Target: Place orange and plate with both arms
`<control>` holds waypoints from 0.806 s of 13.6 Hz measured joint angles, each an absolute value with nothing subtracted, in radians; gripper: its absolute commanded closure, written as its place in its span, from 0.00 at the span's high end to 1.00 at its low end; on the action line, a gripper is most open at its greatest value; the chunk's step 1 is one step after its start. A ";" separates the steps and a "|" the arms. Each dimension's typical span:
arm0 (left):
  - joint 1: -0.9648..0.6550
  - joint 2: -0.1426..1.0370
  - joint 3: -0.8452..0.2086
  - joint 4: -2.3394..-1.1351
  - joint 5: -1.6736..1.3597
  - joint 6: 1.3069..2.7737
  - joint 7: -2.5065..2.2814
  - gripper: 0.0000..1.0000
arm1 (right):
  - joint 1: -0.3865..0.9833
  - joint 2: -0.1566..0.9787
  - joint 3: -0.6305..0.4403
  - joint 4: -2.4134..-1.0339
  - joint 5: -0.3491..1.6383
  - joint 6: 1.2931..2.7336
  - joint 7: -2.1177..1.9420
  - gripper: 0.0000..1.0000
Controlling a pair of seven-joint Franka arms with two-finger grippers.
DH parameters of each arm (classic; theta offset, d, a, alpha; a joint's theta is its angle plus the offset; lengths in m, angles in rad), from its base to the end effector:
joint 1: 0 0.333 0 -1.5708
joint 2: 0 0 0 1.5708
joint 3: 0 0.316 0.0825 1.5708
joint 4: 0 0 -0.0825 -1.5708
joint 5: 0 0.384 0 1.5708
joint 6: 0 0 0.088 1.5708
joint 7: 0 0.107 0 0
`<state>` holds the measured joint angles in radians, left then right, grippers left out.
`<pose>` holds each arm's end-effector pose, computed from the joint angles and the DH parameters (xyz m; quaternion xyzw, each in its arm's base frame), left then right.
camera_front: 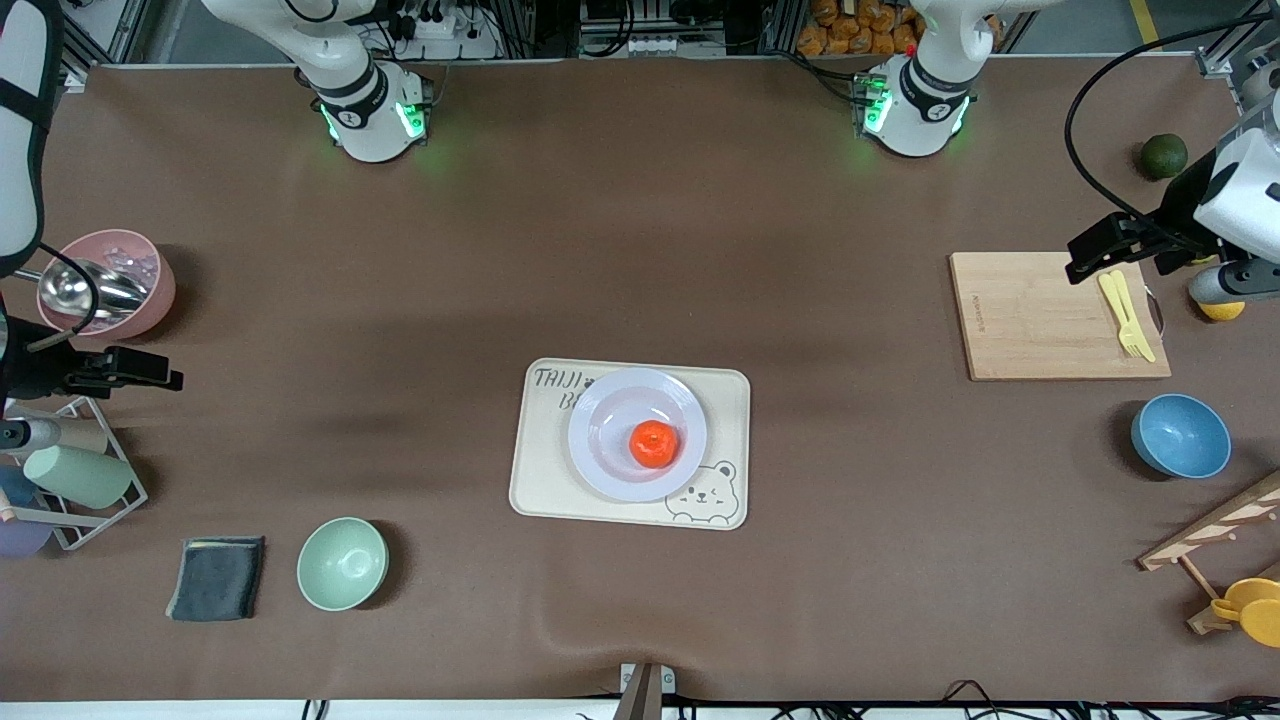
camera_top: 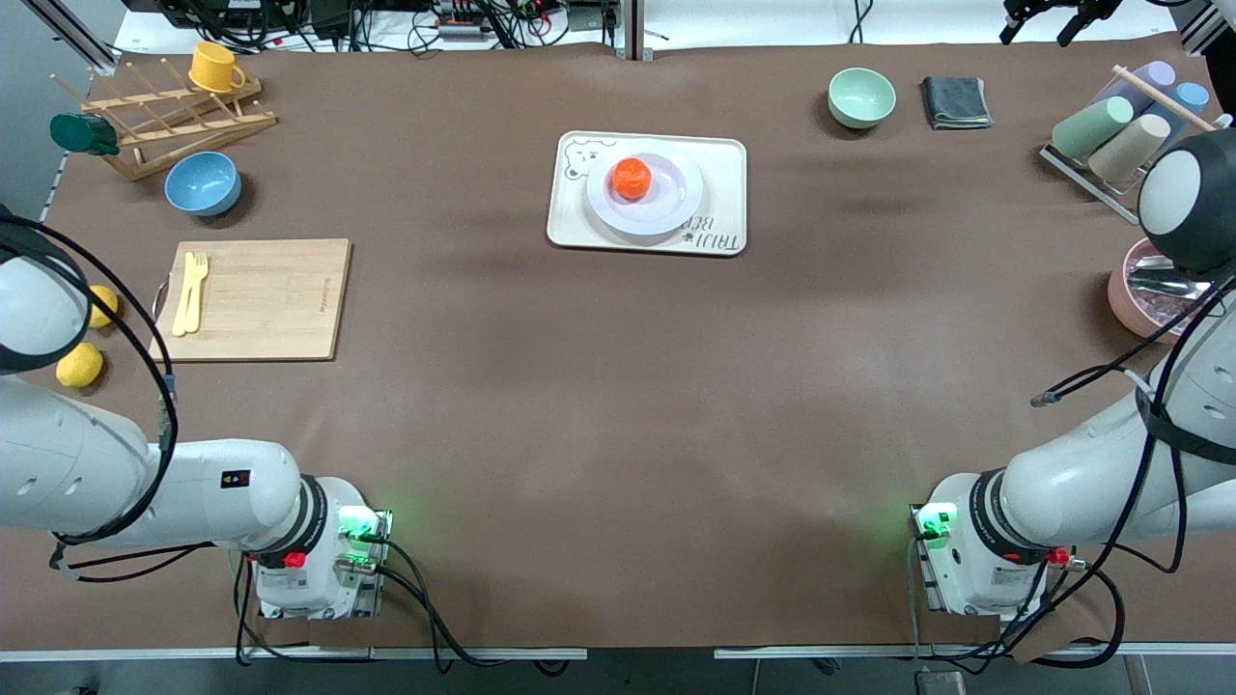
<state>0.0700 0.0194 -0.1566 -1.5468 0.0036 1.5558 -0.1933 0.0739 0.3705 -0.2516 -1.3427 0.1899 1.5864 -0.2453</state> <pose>0.5571 -0.0471 0.6238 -0.9986 -0.0533 0.0050 0.0010 0.6526 -0.0693 0.5139 -0.9966 -0.0323 0.0462 0.0602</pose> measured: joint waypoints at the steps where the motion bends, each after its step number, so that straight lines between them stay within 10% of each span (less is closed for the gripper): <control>1: 0.070 0.019 -0.157 -1.547 0.004 1.556 -0.193 1.00 | 0.074 0.370 -0.253 -1.342 0.188 1.587 -0.245 1.00; 11: 0.071 0.021 -0.155 -1.547 0.004 1.556 -0.193 1.00 | 0.071 0.271 -0.253 -1.331 0.187 1.552 -0.234 1.00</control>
<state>0.0710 0.0207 -0.1546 -1.5469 0.0035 1.5558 -0.1933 0.0712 0.2712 -0.2531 -1.3315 0.1866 1.5519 -0.2337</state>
